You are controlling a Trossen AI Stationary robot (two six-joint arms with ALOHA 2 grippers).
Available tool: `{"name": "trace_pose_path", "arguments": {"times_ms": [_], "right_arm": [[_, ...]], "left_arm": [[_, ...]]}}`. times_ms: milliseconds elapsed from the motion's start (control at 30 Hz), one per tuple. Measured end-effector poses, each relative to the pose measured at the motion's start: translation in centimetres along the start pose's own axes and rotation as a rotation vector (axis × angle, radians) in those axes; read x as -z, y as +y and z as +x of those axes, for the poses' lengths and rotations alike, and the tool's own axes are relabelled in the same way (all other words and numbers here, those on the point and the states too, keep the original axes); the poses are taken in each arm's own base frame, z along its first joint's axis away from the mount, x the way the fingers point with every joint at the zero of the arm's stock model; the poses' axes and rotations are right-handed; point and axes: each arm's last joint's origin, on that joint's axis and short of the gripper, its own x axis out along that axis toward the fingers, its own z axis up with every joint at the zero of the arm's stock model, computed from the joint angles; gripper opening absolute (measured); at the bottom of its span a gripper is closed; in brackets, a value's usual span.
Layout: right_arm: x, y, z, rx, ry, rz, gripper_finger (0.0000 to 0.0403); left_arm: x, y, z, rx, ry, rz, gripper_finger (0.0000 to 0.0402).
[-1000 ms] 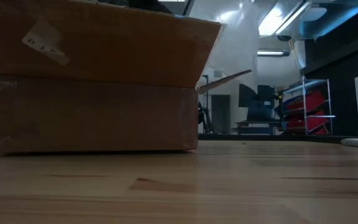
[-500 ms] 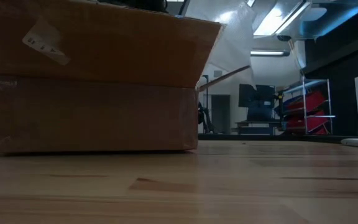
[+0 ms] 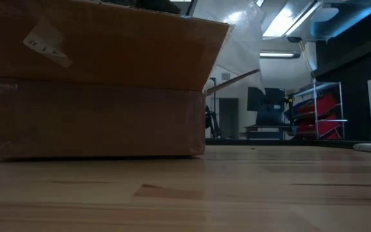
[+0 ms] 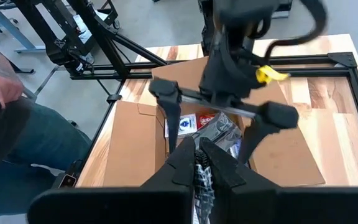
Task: Unpack boxes
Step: Open the transparent zip bag
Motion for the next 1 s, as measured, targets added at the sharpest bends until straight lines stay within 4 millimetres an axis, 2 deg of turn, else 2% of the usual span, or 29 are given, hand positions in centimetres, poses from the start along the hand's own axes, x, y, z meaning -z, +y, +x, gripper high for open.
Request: {"name": "trace_pose_path", "arguments": {"times_ms": [167,667,1000], "right_arm": [[0.0,0.0,0.0,-0.001,0.004,0.004,0.0],[0.0,0.0,0.0,0.008,0.004,0.002,0.0],[0.0,0.0,0.0,0.015,0.006,0.003,0.0]], "left_arm": [[0.9,0.4,-0.2,-0.064,0.086,-0.085,0.0395],[1.1,1.0,1.5,-0.1,0.058,-0.158,0.0395],[1.2,1.1,1.3,-0.065,0.081,-0.165,0.0395]]}}
